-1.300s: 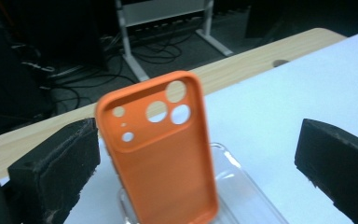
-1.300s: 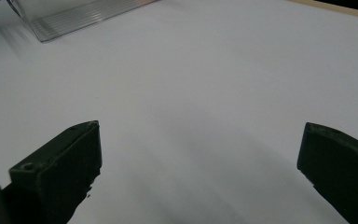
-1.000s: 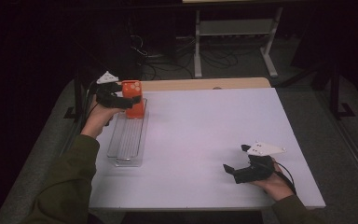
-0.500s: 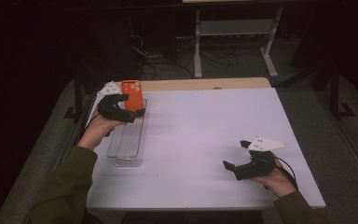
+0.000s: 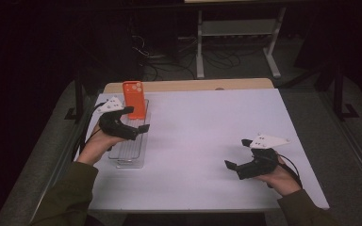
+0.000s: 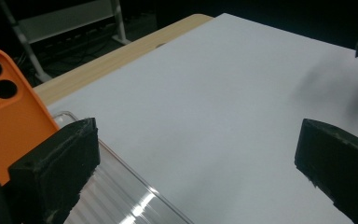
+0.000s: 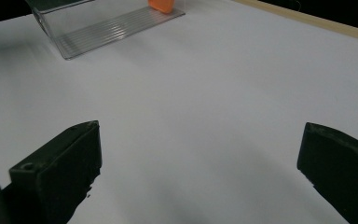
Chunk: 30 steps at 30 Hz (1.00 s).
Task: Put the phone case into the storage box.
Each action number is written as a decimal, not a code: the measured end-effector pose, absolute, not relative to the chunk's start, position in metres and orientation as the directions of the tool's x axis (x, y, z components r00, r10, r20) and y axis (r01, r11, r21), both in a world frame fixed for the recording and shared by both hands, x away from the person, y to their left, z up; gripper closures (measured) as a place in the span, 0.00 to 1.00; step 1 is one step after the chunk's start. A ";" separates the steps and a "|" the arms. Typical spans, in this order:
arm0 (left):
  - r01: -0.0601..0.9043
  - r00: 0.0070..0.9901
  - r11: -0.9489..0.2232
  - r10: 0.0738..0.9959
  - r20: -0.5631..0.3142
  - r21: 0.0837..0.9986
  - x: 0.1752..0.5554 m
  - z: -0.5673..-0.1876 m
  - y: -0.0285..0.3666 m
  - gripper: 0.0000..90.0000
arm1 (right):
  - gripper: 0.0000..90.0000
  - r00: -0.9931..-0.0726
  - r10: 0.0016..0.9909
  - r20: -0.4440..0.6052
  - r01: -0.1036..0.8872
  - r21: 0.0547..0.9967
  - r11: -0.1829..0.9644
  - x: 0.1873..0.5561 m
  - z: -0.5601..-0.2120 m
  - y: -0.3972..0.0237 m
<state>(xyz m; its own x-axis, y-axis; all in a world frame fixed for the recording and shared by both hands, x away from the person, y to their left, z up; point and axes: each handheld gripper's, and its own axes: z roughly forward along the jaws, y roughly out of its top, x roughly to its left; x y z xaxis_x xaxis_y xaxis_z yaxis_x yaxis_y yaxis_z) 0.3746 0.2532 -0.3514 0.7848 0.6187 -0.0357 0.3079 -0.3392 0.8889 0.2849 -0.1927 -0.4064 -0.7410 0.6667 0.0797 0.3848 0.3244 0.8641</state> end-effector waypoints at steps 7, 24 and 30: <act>0.307 0.789 -0.334 0.613 -0.041 0.891 0.359 -0.361 0.253 0.00 | 0.00 -0.743 0.664 0.084 0.389 0.862 0.326 0.285 -0.405 -0.191; 0.311 0.809 -0.355 0.585 -0.050 0.882 0.329 -0.378 0.259 0.00 | 0.00 -0.750 0.657 0.084 0.379 0.868 0.321 0.284 -0.403 -0.191; 0.302 0.823 -0.366 0.567 -0.047 0.880 0.318 -0.382 0.260 0.00 | 0.00 -0.753 0.652 0.086 0.374 0.872 0.317 0.284 -0.400 -0.190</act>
<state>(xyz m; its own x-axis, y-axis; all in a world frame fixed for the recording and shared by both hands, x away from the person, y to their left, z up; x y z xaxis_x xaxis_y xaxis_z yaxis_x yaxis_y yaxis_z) 0.3184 0.2604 -0.3816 0.8227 0.5665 -0.0466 0.3021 -0.3664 0.8800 0.2836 -0.1902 -0.4000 -0.7535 0.6518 0.0862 0.3736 0.3167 0.8719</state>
